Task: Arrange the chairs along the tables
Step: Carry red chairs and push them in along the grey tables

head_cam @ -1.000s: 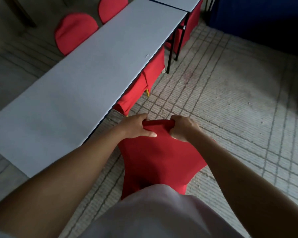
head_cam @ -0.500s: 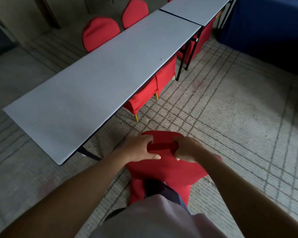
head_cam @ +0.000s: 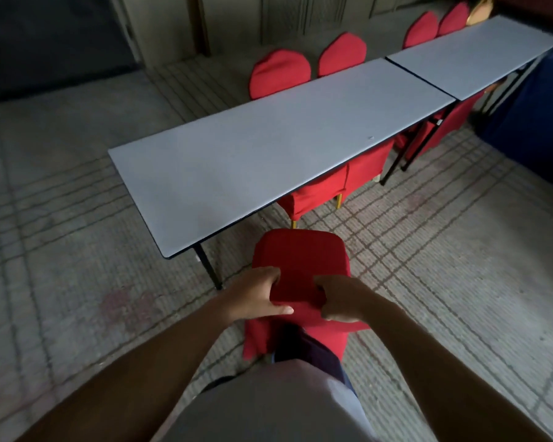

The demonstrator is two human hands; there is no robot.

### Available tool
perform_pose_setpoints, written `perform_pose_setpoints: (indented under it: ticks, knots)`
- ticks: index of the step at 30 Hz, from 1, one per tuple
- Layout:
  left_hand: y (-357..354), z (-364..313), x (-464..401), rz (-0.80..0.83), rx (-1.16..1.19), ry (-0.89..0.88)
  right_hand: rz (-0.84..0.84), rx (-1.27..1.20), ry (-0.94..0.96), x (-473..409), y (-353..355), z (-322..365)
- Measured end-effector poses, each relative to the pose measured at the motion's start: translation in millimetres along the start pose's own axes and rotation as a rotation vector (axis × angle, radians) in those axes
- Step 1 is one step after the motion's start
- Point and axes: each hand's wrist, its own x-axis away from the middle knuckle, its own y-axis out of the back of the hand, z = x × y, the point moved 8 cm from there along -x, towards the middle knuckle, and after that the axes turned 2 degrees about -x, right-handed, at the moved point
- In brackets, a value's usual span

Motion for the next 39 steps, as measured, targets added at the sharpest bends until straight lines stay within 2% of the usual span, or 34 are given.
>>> perform_pose_setpoints:
  ticks: [10,15,18,22,28,34,39]
  knots:
    - [21.2,63.4,20.1,-0.161,0.122,0.257,0.085,0.124,0.186,-83.4,25.4,52.9]
    - [29.5,99.6,1.8,-0.209,0.161,0.376,0.147,0.199,0.271,-141.6,41.2,69.5]
    - [35.3,132.7,-34.3,-0.251,0.201,0.463,0.136,0.224,0.307,-189.9,71.8,67.1]
    - [71.6,149.8,-111.0,-0.305,0.120,0.501,0.029,0.171,0.269,-252.9,132.0,29.9]
    - [129.9,153.6,-239.4,-0.220,0.070,0.462,-0.088,0.095,0.211,-335.0,230.2,-26.9]
    - [170.0,210.0,-246.7,-0.235,0.052,0.571,0.019,0.062,0.322,-392.3,250.6,15.9]
    - [176.5,209.2,-264.8,-0.218,0.054,0.579,0.016,0.065,0.326,-405.1,262.3,7.6]
